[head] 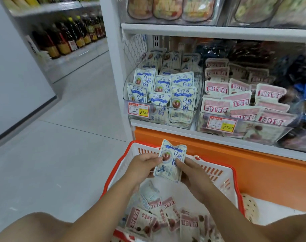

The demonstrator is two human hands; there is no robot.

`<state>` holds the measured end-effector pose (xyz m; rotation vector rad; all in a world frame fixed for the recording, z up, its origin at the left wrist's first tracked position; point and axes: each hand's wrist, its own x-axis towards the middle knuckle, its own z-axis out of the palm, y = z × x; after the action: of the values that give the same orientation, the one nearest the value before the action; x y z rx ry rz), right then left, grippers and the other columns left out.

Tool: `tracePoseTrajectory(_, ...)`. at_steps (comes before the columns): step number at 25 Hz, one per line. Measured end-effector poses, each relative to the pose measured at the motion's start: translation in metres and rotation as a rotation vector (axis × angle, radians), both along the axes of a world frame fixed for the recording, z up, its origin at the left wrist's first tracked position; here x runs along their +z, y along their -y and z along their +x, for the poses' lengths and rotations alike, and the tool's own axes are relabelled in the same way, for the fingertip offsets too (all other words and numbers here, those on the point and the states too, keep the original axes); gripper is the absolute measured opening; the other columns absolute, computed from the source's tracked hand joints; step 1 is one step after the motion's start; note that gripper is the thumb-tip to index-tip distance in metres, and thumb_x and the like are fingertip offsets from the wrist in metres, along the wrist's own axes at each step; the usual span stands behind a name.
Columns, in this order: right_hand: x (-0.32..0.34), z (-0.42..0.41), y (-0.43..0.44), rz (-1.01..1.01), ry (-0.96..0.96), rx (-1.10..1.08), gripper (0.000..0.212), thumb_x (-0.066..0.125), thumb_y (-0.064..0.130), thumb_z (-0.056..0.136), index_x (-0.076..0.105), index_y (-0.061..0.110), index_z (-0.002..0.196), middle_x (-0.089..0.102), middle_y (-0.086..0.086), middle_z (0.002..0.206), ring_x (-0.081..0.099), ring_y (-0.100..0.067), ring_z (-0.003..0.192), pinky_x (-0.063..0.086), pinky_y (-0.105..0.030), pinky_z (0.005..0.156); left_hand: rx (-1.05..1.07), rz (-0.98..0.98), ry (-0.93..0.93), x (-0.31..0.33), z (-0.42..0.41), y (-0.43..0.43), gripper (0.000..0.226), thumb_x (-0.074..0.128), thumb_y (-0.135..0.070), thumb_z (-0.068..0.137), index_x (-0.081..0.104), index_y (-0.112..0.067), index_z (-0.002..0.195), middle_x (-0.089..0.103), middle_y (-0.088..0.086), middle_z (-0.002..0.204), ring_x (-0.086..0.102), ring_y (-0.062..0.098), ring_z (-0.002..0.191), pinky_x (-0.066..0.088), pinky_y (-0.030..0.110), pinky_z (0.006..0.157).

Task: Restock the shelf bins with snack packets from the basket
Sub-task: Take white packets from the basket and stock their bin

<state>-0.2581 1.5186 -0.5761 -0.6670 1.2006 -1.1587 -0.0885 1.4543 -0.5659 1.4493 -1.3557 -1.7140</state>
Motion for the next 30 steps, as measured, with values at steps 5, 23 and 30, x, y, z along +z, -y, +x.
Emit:
tracePoseTrajectory(5, 0.042, -0.005, 0.015, -0.091, -0.28, 0.049, 0.019, 0.06, 0.02, 0.095, 0.068, 0.021, 0.112, 0.075, 0.002, 0.105, 0.071, -0.019, 0.092, 0.053, -0.04, 0.084, -0.05, -0.256, 0.031, 0.05, 0.002, 0.007, 0.011, 0.066, -0.02, 0.091, 0.074, -0.021, 0.098, 0.076, -0.009, 0.088, 0.07, 0.003, 0.08, 0.05, 0.014, 0.065)
tracePoseTrajectory(23, 0.207, -0.03, 0.202, -0.245, -0.92, -0.133, 0.03, 0.075, 0.024, 0.085, 0.063, 0.003, 0.102, 0.066, -0.027, 0.097, 0.068, -0.031, 0.085, 0.052, -0.047, 0.089, -0.118, -1.032, 0.725, 0.097, 0.008, 0.127, 0.062, 0.039, -0.046, 0.1, 0.011, -0.033, 0.154, -0.005, -0.014, 0.162, -0.008, 0.007, 0.149, 0.007, 0.032, 0.122)
tracePoseTrajectory(30, 0.199, -0.024, 0.217, -0.182, -0.854, -0.166, 0.063, 0.073, 0.022, 0.087, 0.045, 0.005, 0.141, 0.068, -0.01, 0.102, 0.063, -0.018, 0.08, 0.047, -0.034, 0.09, -0.114, -1.012, 0.708, 0.098, 0.007, 0.135, 0.063, 0.039, -0.045, 0.1, 0.008, -0.035, 0.154, -0.009, -0.018, 0.161, -0.005, 0.006, 0.149, 0.012, 0.028, 0.118)
